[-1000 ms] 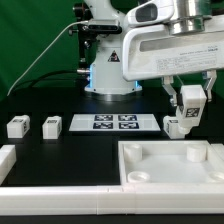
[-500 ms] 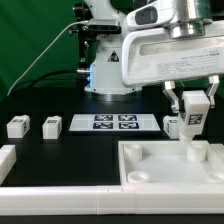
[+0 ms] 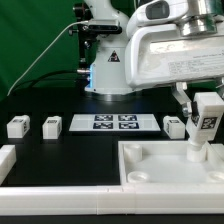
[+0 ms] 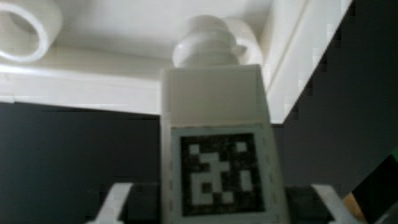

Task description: Assemble one leg

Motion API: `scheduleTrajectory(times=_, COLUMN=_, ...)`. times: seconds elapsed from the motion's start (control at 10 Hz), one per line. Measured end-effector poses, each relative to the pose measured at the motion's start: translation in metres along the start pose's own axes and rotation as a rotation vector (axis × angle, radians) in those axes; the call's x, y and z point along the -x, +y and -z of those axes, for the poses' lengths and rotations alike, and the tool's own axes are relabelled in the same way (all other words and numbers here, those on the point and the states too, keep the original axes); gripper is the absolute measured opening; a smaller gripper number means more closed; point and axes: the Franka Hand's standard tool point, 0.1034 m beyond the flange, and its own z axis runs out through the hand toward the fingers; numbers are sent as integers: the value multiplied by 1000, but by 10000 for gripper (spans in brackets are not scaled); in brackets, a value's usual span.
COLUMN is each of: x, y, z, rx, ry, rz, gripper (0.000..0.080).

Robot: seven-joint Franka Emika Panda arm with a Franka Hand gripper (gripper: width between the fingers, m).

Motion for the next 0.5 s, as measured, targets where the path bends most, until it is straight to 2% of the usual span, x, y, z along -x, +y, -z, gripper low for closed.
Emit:
scheduleTrajectory(times=0.1, x=2, y=0, z=-1, rx=-2, ry=-9, rz=0, gripper=294)
scheduleTrajectory(times=0.3, x=-1, y=3, z=-1, rx=16, ry=62, rz=0, gripper=294)
scheduleTrajectory(times=0.4, x=-1, y=-1, z=-3, rx=9, ry=46, rz=-15, gripper=294)
scheduleTrajectory(times=0.5, x=-9, y=-2, z=-1, rx=6, ry=54, rz=-15, gripper=294)
